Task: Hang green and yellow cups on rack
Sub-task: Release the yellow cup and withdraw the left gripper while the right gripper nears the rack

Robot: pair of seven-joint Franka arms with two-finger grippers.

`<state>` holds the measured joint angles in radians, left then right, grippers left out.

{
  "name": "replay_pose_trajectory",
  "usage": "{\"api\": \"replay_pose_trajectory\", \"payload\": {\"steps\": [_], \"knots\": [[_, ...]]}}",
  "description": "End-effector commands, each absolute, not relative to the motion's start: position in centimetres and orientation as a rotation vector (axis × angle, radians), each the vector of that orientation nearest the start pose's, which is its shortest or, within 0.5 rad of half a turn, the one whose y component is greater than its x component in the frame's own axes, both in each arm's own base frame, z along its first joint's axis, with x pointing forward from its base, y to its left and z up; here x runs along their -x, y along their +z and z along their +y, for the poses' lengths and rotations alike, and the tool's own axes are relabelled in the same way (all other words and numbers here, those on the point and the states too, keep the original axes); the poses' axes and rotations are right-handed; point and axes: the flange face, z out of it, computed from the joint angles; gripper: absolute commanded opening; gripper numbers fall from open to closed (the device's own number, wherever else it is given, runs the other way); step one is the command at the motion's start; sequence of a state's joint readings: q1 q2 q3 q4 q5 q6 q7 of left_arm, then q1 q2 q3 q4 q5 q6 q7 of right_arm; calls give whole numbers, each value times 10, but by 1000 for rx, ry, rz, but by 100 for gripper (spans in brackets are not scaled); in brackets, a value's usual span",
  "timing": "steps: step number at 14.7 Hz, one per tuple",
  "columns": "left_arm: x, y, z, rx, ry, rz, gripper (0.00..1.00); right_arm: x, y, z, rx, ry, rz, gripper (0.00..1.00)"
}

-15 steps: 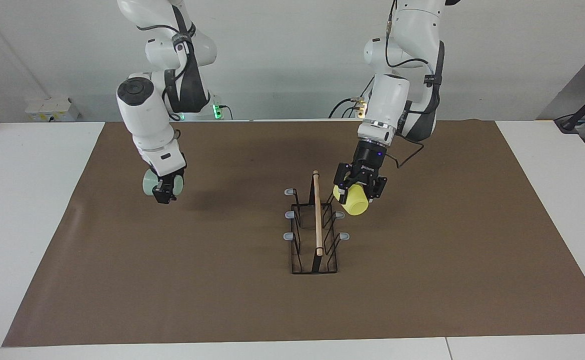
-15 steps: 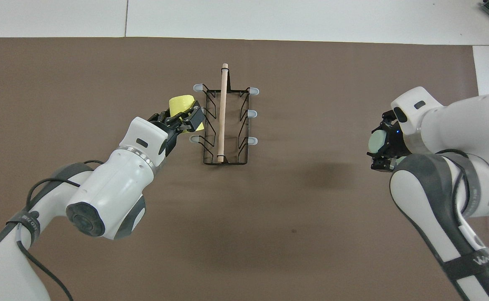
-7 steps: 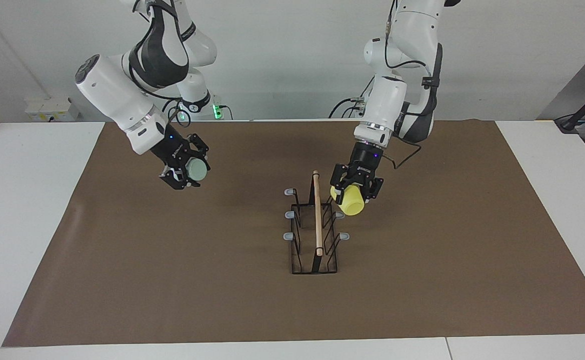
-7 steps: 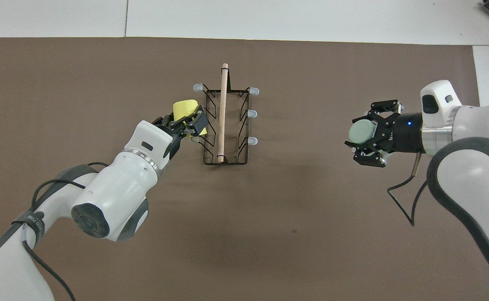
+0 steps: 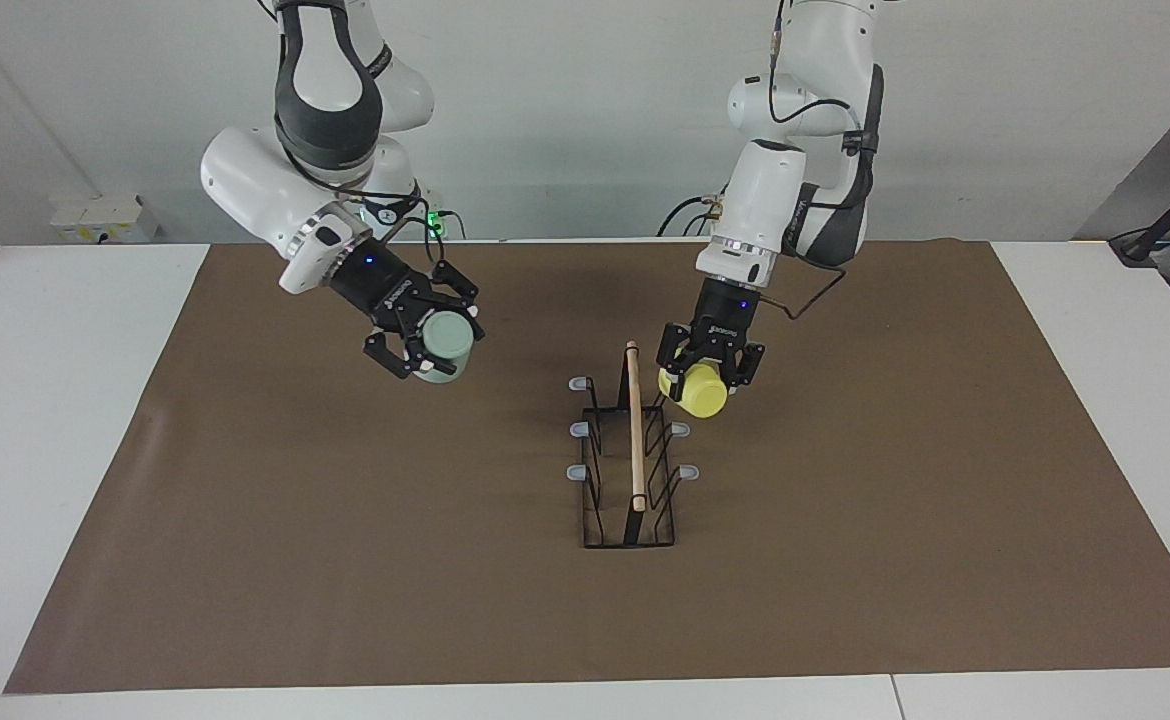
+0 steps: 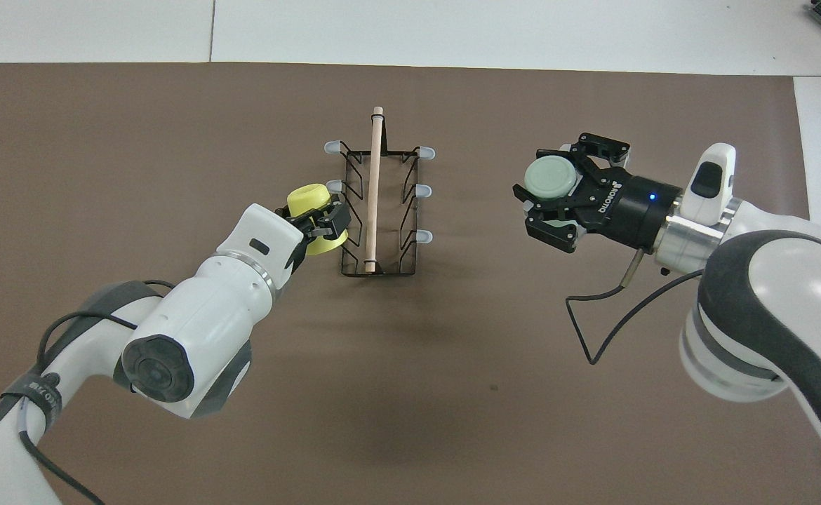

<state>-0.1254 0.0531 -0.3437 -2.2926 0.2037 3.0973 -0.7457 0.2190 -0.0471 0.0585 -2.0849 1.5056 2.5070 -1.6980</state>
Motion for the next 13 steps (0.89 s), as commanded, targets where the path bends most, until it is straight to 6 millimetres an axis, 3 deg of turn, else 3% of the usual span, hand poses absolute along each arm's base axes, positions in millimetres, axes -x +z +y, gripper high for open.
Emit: {"api": "replay_pose_trajectory", "payload": {"steps": [1,2,5,8,11,13], "knots": [[-484,424,-277,3293,-1072,-121,0,-528,495,184,1994,-1323,-756,0],[-482,427,-277,3289,-1054,-138,0,-525,493,195,1990,-1345,-749,0],[-480,429,-278,3265,-958,-140,0,-523,484,200,1963,-1399,-727,0],[-480,430,-284,3246,-866,-130,0,-529,452,211,1915,-1453,-705,0],[-479,430,-288,3250,-849,-130,0,-528,439,223,1875,-1476,-681,0],[-485,434,-288,3253,-849,-143,5,-517,425,250,1863,-1445,-655,0]]}}
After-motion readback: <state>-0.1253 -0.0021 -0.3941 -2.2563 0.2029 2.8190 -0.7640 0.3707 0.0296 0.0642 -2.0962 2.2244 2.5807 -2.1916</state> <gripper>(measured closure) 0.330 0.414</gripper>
